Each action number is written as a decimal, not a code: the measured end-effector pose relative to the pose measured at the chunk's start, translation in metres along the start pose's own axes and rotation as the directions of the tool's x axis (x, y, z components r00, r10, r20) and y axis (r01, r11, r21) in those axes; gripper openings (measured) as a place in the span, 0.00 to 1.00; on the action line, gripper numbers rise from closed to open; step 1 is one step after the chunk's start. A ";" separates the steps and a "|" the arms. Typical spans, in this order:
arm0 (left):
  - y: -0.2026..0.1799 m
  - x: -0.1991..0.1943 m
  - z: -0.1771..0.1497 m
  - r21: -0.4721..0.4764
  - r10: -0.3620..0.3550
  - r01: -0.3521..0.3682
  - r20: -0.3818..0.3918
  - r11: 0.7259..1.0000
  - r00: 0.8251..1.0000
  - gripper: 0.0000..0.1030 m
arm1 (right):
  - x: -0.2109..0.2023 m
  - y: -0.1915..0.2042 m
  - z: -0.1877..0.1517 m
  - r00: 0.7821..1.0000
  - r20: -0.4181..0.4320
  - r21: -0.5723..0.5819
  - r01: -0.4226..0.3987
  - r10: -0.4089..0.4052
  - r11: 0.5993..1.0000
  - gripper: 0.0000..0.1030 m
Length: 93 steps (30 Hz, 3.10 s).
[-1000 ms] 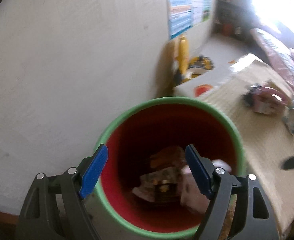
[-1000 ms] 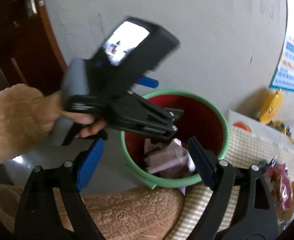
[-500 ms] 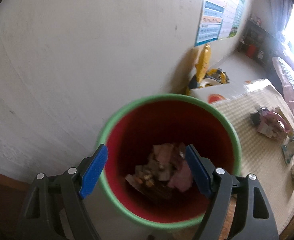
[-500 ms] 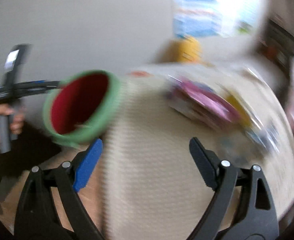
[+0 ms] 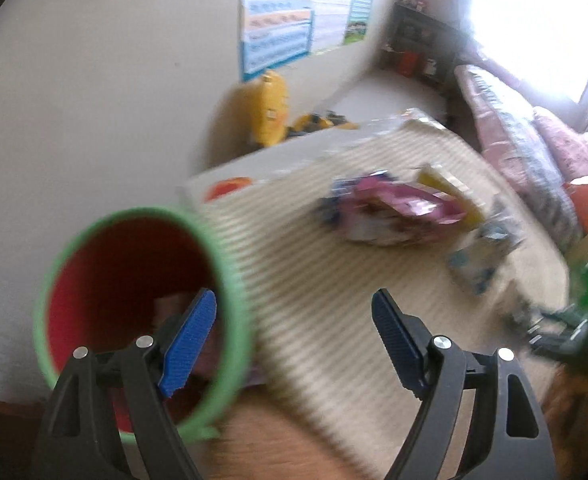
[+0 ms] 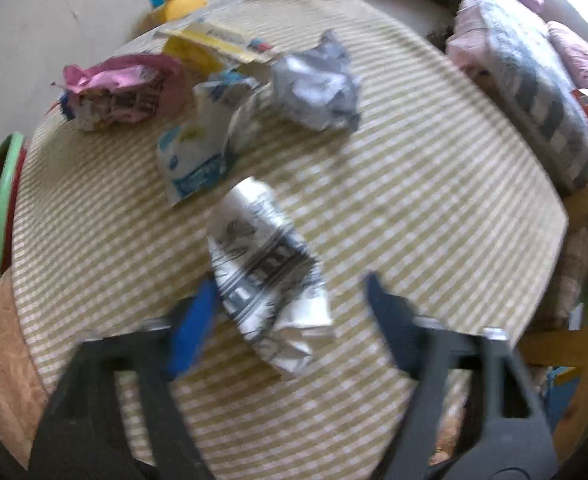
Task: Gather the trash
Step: 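Grasp the crumpled black-and-white paper with the right gripper while the left approaches a pink bag, then grasp the pink snack bag with the left gripper and lift it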
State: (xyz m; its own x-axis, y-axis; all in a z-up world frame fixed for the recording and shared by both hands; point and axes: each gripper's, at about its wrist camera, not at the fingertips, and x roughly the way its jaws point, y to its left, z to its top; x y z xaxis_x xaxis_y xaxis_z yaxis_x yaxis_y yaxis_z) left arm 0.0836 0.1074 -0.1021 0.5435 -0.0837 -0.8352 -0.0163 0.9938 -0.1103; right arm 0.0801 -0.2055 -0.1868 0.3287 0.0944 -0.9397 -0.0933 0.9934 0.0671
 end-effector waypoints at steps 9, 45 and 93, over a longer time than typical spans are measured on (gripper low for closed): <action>-0.129 0.062 0.050 0.564 0.093 -0.065 -0.022 0.824 0.995 0.74 | -0.021 -0.002 -0.034 0.972 0.037 0.106 -0.236 0.233 0.966 0.47; -0.117 0.045 0.044 0.387 -0.073 0.124 -0.143 0.914 0.987 0.34 | -0.015 0.000 -0.030 0.954 0.030 0.143 -0.298 0.297 0.944 0.47; -0.073 0.033 -0.036 0.161 -0.011 0.035 -0.144 0.986 0.990 0.41 | -0.015 -0.002 -0.031 0.967 0.036 0.163 -0.254 0.251 0.953 0.62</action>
State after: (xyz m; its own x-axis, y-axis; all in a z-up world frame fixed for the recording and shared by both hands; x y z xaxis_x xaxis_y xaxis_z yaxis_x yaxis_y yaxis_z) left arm 0.0721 0.0294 -0.1410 0.4171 -0.1045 -0.9029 0.1378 0.9892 -0.0508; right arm 0.0464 -0.2107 -0.1831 0.3282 0.3431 -0.8801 -0.0192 0.9339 0.3570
